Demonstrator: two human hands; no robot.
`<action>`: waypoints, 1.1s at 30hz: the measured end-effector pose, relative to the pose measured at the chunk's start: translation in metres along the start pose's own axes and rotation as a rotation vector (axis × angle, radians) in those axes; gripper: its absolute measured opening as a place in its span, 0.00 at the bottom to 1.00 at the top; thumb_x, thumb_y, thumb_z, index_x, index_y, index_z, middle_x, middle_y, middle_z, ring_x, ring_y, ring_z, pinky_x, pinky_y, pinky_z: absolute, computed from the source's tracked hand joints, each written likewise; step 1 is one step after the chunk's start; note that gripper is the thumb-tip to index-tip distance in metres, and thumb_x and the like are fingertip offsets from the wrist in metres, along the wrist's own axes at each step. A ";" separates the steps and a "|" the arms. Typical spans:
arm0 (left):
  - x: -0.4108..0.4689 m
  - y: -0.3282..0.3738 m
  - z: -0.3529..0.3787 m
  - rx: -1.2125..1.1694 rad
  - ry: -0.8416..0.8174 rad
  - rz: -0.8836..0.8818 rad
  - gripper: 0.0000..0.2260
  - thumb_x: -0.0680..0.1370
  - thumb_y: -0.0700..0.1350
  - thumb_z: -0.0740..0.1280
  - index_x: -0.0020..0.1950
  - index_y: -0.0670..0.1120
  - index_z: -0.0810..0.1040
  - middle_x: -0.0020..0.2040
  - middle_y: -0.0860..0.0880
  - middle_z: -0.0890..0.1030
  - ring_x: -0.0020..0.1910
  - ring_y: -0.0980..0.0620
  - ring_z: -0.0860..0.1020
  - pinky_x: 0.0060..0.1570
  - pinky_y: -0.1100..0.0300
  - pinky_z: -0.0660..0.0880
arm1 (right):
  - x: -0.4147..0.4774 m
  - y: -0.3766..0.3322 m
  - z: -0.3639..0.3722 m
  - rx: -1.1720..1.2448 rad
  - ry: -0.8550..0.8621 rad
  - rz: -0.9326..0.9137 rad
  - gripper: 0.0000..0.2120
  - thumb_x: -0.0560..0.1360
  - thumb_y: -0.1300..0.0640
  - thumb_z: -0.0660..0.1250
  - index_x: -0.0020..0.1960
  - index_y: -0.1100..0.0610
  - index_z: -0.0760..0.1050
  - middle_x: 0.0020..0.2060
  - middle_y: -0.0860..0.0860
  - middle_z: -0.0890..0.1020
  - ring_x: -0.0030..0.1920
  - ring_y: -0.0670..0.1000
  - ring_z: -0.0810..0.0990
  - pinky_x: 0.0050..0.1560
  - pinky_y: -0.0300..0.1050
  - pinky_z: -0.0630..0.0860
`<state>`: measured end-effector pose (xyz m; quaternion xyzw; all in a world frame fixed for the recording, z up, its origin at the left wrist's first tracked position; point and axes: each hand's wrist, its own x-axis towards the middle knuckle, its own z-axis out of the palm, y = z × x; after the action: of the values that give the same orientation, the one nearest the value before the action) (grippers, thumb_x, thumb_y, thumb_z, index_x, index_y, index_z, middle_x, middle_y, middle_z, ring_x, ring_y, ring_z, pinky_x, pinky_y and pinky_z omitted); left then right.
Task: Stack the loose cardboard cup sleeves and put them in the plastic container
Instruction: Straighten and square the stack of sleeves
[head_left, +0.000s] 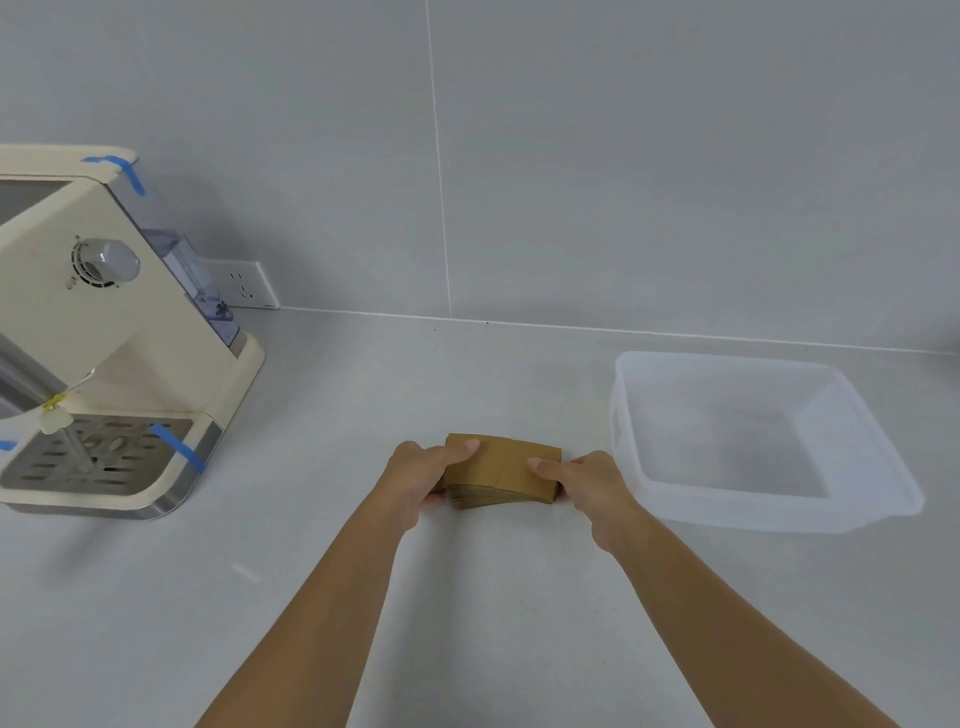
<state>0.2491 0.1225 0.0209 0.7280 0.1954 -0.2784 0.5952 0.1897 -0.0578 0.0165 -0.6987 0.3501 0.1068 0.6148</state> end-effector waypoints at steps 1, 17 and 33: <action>0.000 0.002 0.001 0.020 -0.011 -0.016 0.30 0.67 0.50 0.76 0.63 0.38 0.70 0.60 0.43 0.75 0.57 0.45 0.75 0.52 0.53 0.76 | 0.001 -0.002 0.000 0.004 -0.008 0.008 0.22 0.66 0.51 0.75 0.49 0.64 0.72 0.45 0.55 0.77 0.43 0.53 0.76 0.37 0.41 0.68; -0.011 -0.009 -0.007 -0.107 -0.132 0.352 0.19 0.65 0.33 0.75 0.53 0.44 0.77 0.53 0.43 0.80 0.52 0.46 0.78 0.47 0.57 0.76 | -0.005 0.000 -0.009 0.214 -0.239 -0.213 0.19 0.64 0.65 0.75 0.53 0.60 0.78 0.50 0.54 0.83 0.51 0.51 0.80 0.46 0.39 0.75; -0.003 -0.048 0.015 -0.174 -0.157 0.513 0.36 0.60 0.53 0.76 0.65 0.58 0.66 0.61 0.56 0.74 0.58 0.60 0.75 0.53 0.63 0.72 | -0.001 0.026 0.009 0.193 -0.239 -0.386 0.36 0.66 0.56 0.75 0.68 0.44 0.61 0.60 0.42 0.71 0.57 0.37 0.72 0.46 0.33 0.73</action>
<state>0.2149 0.1185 -0.0153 0.6760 -0.0190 -0.1565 0.7198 0.1752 -0.0493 -0.0053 -0.6729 0.1435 0.0352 0.7248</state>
